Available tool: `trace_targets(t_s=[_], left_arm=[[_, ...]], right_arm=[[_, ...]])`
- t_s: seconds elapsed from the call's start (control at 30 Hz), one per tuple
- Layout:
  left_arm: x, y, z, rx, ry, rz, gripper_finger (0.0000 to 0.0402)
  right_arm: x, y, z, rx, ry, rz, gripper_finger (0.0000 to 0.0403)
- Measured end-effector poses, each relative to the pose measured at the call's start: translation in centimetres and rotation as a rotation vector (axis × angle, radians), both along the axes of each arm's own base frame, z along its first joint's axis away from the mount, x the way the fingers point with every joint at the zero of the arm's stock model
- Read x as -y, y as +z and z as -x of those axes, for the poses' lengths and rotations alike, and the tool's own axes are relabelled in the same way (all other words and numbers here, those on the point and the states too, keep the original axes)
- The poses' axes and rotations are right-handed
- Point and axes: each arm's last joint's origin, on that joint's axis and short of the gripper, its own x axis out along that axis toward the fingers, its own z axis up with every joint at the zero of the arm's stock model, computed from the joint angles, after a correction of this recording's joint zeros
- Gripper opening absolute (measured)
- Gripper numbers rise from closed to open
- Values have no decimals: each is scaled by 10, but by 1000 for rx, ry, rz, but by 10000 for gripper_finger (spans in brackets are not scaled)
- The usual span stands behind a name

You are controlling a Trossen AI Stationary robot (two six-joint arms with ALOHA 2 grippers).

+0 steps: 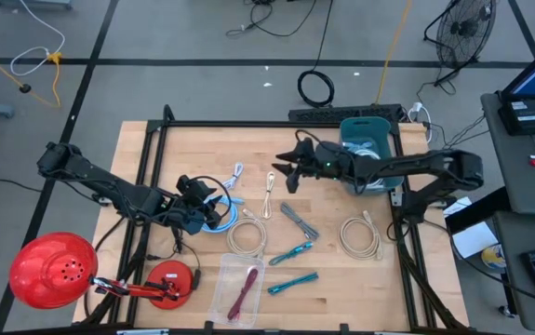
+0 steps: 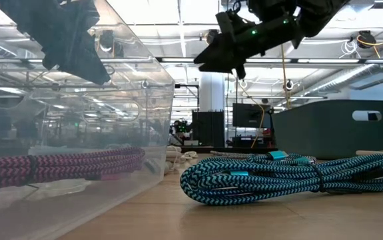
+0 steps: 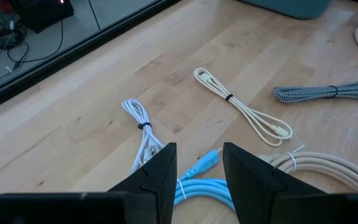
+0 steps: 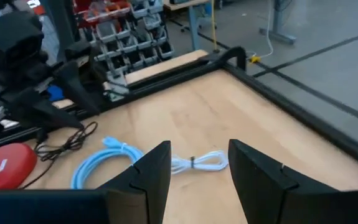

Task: Pick & Place USB Port
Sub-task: Put the left white charger cable into the transparent cable

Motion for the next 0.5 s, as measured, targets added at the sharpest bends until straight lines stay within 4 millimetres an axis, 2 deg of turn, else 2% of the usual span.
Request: trace_targets(t_s=[0.2,0.37,0.5], left_arm=[[0,0,0,0,0,0,131],[0,1,-1,9,-1,2,131],[1,1,-2,14,-10,-2,131]], right_arm=[[0,-11,-11,15,-3,-29,150],[5,-4,-33,16,4,-10,150],[10,8,-58,-75,23,40,150]])
